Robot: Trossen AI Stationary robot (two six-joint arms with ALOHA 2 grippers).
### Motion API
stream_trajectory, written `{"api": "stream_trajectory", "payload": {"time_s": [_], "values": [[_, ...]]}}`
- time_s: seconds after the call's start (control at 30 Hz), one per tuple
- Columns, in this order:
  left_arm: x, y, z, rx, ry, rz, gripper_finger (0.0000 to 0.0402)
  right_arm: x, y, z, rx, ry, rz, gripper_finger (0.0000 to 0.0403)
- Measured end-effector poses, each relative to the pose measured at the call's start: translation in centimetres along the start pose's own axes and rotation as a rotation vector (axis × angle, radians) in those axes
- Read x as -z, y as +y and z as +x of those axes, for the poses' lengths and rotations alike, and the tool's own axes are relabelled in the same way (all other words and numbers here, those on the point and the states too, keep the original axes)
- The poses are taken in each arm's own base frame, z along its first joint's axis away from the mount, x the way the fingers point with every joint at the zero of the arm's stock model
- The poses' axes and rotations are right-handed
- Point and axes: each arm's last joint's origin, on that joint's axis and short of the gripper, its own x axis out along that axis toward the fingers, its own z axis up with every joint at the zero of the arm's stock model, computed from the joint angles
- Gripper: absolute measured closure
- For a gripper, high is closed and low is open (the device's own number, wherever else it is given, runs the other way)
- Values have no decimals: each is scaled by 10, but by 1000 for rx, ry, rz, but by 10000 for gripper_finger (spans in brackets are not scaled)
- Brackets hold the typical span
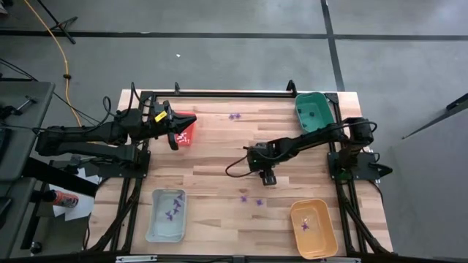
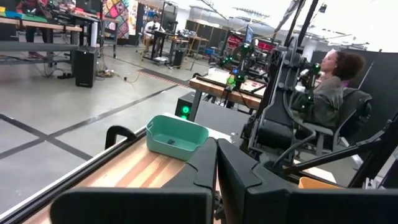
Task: Sort Halloween decoration
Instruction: Put the violet spider toy into the yellow bin
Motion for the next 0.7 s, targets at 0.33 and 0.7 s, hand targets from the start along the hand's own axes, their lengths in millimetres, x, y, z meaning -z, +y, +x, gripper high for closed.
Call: {"api": "stream_trajectory", "payload": {"time_s": [0.33,0.7], "values": [[2,0,0,-4,18,4,399,1,1,4,29,19,-5,281],[2,0,0,-4,18,4,399,1,2,-3,68,3,78,395]]}}
